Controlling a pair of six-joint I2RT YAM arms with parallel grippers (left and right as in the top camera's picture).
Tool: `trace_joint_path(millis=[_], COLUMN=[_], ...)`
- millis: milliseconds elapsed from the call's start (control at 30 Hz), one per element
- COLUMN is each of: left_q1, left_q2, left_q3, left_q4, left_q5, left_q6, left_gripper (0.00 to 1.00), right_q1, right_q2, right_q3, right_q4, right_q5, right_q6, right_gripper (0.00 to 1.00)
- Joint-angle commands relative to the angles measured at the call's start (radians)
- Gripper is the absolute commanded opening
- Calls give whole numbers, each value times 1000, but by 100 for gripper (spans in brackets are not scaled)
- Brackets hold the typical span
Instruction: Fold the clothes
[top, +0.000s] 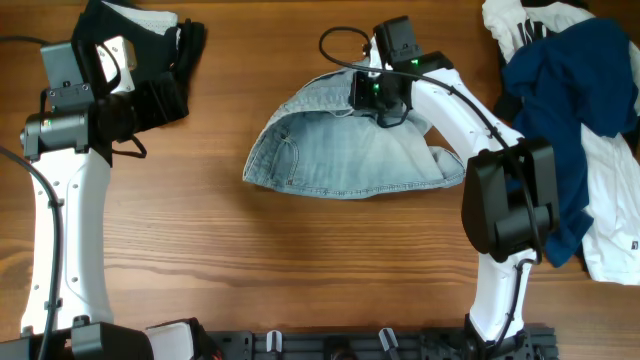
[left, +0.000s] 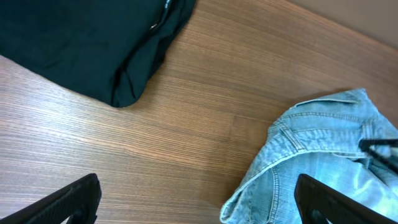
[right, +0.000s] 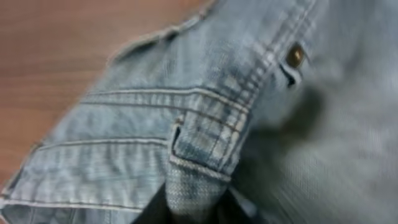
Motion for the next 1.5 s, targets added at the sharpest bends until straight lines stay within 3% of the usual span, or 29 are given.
trace_joint_path(millis=[0,100,200,367,500,533,567,700,833,933,1033,1167,1467], left_q1=[-3,-4,-3,-2,2,2,2,2,-24,-113,-214,-304,-312], left_q2=[8,8,8,8,8,8,8,8,8,26,90,222,445], left_q3=[18,18,18,18,18,18,18,18,18,18,18,18,18], left_q4=[0,7,11,12,12,11,10,3,1,1,18,67,101], left_q5=[-31,-31,-82,-106,-108,-108,-108,-79,50,69,68,65,57], left_q6=[23,23,23,23,23,23,23,23,23,23,23,22,19], left_gripper=[100,100,100,100,100,100,100,100,100,100,100,100,100], right_q1=[26,72,146,280,342,343,333,246,35,-151,-269,-324,-328], right_q2=[8,8,13,57,66,60,46,-41,-156,-177,-146,-81,68], right_q3=[35,127,144,143,145,154,175,269,309,305,251,184,170], right_q4=[88,134,254,402,436,429,401,173,-84,-229,-256,-247,-244], right_q5=[-101,-91,-40,1,0,-16,-52,-66,-46,-34,-98,-121,-135], right_q6=[-2,-13,37,126,113,93,68,-58,-190,-246,-307,-349,-376], right_gripper=[5,6,18,19,24,51,100,100,100,100,100,100,97])
